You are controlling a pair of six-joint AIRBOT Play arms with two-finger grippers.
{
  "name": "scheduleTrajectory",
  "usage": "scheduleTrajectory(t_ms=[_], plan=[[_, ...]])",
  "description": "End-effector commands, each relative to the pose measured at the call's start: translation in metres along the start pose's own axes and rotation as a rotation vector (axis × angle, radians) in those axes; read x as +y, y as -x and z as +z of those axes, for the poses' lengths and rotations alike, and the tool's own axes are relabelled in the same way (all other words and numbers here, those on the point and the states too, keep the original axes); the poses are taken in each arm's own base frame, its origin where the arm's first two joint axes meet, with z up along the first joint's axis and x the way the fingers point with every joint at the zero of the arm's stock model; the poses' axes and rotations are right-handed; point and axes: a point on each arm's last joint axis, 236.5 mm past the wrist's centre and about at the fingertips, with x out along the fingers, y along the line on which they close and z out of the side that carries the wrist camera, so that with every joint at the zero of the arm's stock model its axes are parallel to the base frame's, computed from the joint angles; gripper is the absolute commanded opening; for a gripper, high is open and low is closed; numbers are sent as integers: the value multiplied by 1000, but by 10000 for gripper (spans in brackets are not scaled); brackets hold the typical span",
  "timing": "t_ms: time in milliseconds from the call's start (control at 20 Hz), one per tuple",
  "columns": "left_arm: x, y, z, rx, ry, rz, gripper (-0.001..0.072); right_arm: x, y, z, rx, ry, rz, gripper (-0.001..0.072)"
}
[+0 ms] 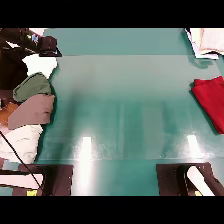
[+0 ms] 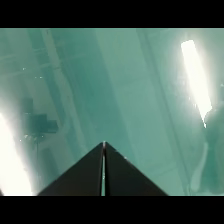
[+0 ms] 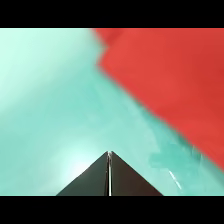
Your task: Fold the shirts.
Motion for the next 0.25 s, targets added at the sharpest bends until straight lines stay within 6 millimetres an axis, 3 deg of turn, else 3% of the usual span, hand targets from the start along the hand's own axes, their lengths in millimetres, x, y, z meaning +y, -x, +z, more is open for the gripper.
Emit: scheduleTrajectory(t_ms=[0, 200], plan=[[0, 1, 0, -2, -1, 0, 25, 62, 10, -18, 11, 136, 118, 14], [0, 1, 0, -2, -1, 0, 25, 93, 26, -29, -6, 213, 184, 13]])
